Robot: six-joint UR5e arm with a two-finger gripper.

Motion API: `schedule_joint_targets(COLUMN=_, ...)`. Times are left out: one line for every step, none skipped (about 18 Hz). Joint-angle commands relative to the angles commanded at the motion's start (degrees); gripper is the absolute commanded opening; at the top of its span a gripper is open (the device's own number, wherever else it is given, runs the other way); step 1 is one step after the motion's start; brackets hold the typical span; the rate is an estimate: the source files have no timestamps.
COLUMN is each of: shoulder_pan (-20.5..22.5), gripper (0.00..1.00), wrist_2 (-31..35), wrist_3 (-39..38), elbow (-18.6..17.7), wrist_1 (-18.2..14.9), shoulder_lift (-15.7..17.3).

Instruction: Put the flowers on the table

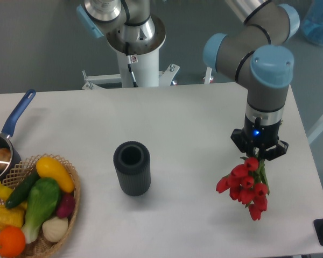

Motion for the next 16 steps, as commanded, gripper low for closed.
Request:
schedule_joint_targets(shoulder_pan=-0.2, gripper=0.00, wrist_2=0.1, wrist_3=-0.1, elbow=0.6, wrist_1=-0.1, shoulder_lift=-0.4)
schedule_joint_targets(shoulder_pan=-0.9, gripper=0.00, wrist_2=0.3, wrist_3=-0.1, elbow=0.6, wrist_1=0.0, shoulder_lift=-0.8)
schedule_joint_targets(shoulder_pan=-2.1, gripper=0.00, wrist_2=1.7, wrist_3=-0.5, elbow=0.5, wrist_1=0.0, shoulder_lift=-1.3)
schedule_joint_targets(shoulder_pan=-3.1, gripper=0.00, wrist_2=3.2, wrist_3=-1.6, elbow=0.5, wrist_1=0.0, shoulder_lift=-1.9)
schedule_joint_targets(shoulder_pan=-4.1, gripper=0.00, wrist_2=4.4, wrist_3=-2.7, elbow=0.3, wrist_1=0.0, shoulder_lift=-2.5)
schedule_joint_targets(shoulder_pan=-4.9, gripper=0.00, wrist_2=4.9, wrist_3=-3.3, elbow=-0.1, wrist_1=0.0, shoulder_lift=-3.0)
schedule_joint_targets(shoulder_pan=-5.1, gripper=0.00, wrist_2=5.0, wrist_3=-3.4, elbow=-0.6, wrist_1=0.0, shoulder_lift=-3.1)
schedule_joint_targets(shoulder_pan=-5.3, gripper=0.00, wrist_2=4.8, wrist_3=-3.5, elbow=-1.6, wrist_1=0.1, shoulder_lift=-3.1)
schedule_joint_targets(shoulder_pan=-5.5, gripper=0.00, wrist_2=4.7, wrist_3=-3.4, elbow=-2.6, wrist_1=0.2, shoulder_lift=-3.2)
schedule_joint_targets(shoulder_pan=-5.6, gripper=0.00, wrist_2=4.7, wrist_3=-3.3, elbow=-3.6, wrist_1=0.3, shoulder_lift=-3.2)
schedule_joint_targets(shoulder_pan=-6.0, gripper=0.00, wrist_2=4.7, wrist_3=-3.1, elbow=-4.8, wrist_1=0.9, shoulder_lift=-3.2)
schedule_joint_targets(shoulder_pan=-6.5, gripper=0.00, wrist_2=4.7, wrist_3=-3.2, elbow=-5.6, wrist_1=2.2, shoulder_lift=-3.3)
schedule_joint_targets(shoulder_pan=-6.7, gripper=0.00, wrist_2=4.7, wrist_3=-3.1, elbow=-6.6, wrist_1=3.5, shoulder_lift=-3.3)
schedule_joint_targets(shoulder_pan=-6.8, gripper=0.00, wrist_2=4.7, wrist_3=-3.0, elbow=-7.5, wrist_1=4.5, shoulder_lift=-3.2)
schedule_joint_targets(shoulder_pan=-6.8, gripper=0.02, wrist_2=4.7, wrist_3=-2.8, elbow=-8.0, wrist_1=4.9, shoulder_lift=-3.3)
schedule_joint_targets(shoulder_pan=-6.7, gripper=0.08, wrist_2=4.4, wrist_3=-2.7, elbow=-8.3, wrist_1=5.0, shoulder_lift=-3.2)
